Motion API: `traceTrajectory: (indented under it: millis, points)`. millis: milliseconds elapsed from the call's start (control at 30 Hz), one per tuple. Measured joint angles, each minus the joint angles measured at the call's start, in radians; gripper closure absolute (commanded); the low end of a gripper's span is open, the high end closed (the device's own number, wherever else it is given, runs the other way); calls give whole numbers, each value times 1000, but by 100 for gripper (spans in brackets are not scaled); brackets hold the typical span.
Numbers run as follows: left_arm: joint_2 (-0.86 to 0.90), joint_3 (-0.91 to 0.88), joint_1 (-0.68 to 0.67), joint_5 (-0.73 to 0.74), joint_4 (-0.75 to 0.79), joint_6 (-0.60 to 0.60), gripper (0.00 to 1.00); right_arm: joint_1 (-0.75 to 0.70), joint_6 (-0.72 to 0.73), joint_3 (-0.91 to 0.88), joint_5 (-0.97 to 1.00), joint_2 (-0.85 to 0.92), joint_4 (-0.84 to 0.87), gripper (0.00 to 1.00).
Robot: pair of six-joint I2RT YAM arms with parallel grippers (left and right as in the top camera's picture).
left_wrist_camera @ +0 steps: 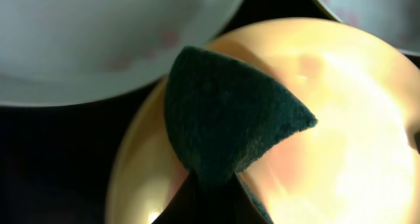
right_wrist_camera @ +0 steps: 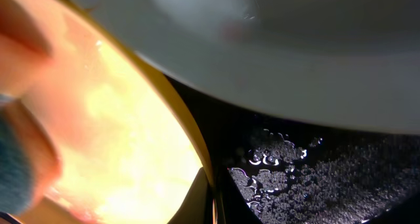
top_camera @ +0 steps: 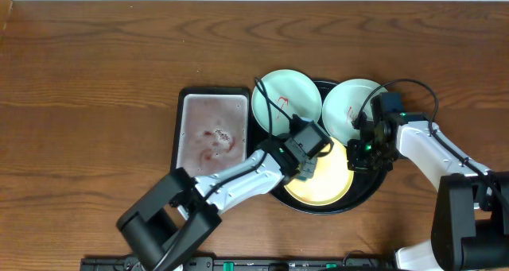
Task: Clean dirty plates on tray and stack at the side
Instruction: 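Scrub the yellow plate with the sponge in the left gripper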
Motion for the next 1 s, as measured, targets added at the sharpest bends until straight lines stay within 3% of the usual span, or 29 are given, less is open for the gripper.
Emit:
traceTrajectory:
  millis: [267,533,800,1000]
  points:
    - [-99,-1,-14,16,116,15,93,0,1,0,5,0,0,99]
    - [7,-1,-80,64,177,-39,93,0,1,0,6,0,0,99]
    - [51,8,-66,55,113,-29,93,0,1,0,6,0,-4,99]
    - [-32,7,14,13,-20,4,93,1,1,0,4,0,-3,98]
